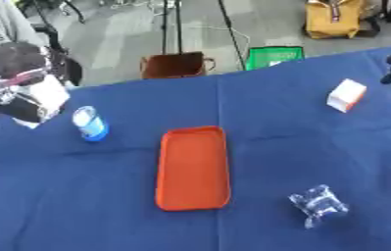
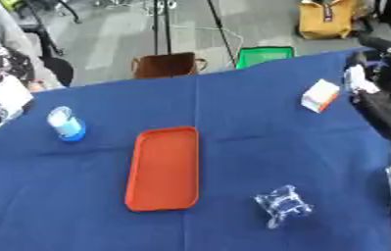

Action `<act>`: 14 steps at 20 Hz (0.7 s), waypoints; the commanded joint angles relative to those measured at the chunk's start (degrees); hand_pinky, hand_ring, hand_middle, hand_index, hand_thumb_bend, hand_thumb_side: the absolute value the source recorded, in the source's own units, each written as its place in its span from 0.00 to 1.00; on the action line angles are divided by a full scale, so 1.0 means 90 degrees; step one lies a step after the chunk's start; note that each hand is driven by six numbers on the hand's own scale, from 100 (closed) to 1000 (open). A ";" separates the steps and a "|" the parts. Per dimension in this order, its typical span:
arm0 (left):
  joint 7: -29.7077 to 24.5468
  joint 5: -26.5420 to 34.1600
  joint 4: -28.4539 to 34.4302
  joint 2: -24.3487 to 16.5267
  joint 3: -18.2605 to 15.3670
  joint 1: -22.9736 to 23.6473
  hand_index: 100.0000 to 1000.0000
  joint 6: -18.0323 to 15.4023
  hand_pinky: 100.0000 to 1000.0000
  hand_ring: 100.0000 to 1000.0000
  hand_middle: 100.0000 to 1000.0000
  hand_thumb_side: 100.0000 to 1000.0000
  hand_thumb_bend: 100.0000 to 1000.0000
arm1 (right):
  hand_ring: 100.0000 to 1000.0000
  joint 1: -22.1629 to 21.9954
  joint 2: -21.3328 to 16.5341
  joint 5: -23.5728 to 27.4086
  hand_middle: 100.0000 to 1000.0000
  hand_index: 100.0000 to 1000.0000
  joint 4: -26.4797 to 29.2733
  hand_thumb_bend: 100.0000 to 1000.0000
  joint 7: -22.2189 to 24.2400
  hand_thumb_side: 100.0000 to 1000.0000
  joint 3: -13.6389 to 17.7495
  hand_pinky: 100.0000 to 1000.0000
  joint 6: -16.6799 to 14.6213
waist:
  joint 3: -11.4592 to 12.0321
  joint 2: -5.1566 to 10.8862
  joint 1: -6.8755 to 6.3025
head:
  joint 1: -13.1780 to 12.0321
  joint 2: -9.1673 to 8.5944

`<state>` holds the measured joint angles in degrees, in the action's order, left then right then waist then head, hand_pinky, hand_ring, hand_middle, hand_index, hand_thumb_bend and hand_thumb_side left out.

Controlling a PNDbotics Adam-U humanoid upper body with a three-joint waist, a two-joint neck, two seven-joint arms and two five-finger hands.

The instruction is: Pick up objects on the table and place them in the box.

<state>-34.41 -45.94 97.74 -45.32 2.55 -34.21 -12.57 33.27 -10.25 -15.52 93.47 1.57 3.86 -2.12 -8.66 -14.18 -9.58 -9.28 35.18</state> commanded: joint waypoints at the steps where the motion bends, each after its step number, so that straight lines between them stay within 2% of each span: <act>1: 0.0006 -0.0006 -0.0085 0.0267 0.0205 -0.0428 0.35 -0.0159 0.67 0.58 0.59 0.09 0.00 | 0.48 0.0121 0.0012 0.0001 0.58 0.83 0.0089 0.00 0.0034 0.44 -0.0030 0.66 -0.0021 | -0.0008 0.0132 0.0052 | 0.0030 -0.0073; 9: 0.0419 -0.0288 -0.0576 0.0974 0.0840 -0.1064 0.38 -0.0517 0.67 0.57 0.58 0.13 0.00 | 0.48 0.0140 0.0054 0.0016 0.58 0.83 0.0078 0.00 0.0073 0.44 -0.0065 0.66 -0.0037 | -0.0079 0.0119 0.0053 | -0.0010 -0.0043; 14: 0.0931 -0.0519 -0.0875 0.1285 0.1070 -0.1199 0.38 -0.0630 0.66 0.55 0.58 0.14 0.00 | 0.48 0.0146 0.0069 0.0020 0.58 0.83 0.0081 0.00 0.0083 0.44 -0.0072 0.66 -0.0040 | -0.0103 0.0115 0.0058 | -0.0007 -0.0047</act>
<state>-27.16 -50.01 89.91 -33.11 12.28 -43.72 -18.03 33.55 -9.73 -15.52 93.46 2.11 3.44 -2.36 -9.60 -14.19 -9.57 -9.24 35.17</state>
